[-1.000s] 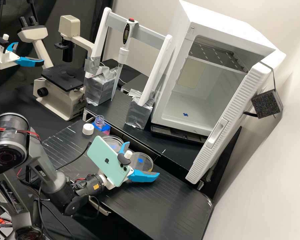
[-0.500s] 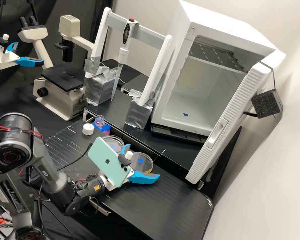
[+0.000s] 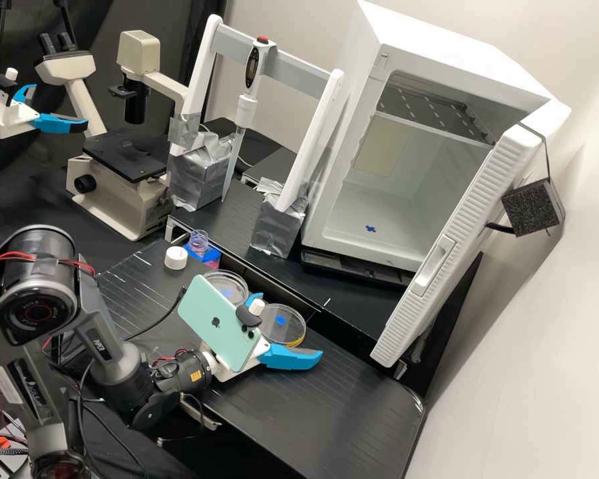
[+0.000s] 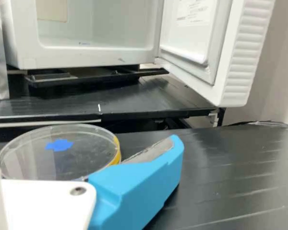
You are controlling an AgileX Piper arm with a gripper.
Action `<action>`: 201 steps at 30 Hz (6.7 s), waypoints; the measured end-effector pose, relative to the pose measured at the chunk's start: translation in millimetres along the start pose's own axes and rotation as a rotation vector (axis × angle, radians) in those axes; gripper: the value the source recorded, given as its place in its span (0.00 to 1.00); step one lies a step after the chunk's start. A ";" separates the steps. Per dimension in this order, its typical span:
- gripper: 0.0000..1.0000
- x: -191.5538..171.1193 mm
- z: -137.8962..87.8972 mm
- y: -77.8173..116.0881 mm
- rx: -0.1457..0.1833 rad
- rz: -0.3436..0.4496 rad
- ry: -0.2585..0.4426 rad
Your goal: Close the lid
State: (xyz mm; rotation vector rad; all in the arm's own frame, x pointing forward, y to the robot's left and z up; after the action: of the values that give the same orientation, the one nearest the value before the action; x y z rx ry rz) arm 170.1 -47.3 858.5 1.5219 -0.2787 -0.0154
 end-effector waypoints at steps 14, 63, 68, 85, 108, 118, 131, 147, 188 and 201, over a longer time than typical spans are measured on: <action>0.00 1.6 2.0 -1.5 0.004 0.003 -0.002; 0.00 4.0 1.7 10.7 0.066 0.025 0.015; 0.00 -10.7 -8.3 20.7 0.117 0.065 0.059; 0.00 -36.5 -64.6 0.9 0.062 -0.059 0.385; 0.00 -33.8 -54.8 -15.8 -0.043 -0.232 0.376; 0.00 -34.9 -47.9 -17.0 -0.093 -0.267 0.352; 0.00 -36.0 -48.8 -18.9 -0.106 -0.289 0.369; 0.00 -28.3 -43.7 -20.2 -0.060 -0.264 0.339; 1.00 -32.4 -64.3 -2.4 0.036 -0.054 0.387; 1.00 -27.4 -98.0 -11.5 0.140 0.051 0.447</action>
State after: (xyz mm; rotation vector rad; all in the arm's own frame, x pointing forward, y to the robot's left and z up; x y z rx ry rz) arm 164.0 53.3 840.2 1.6102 0.0405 0.3869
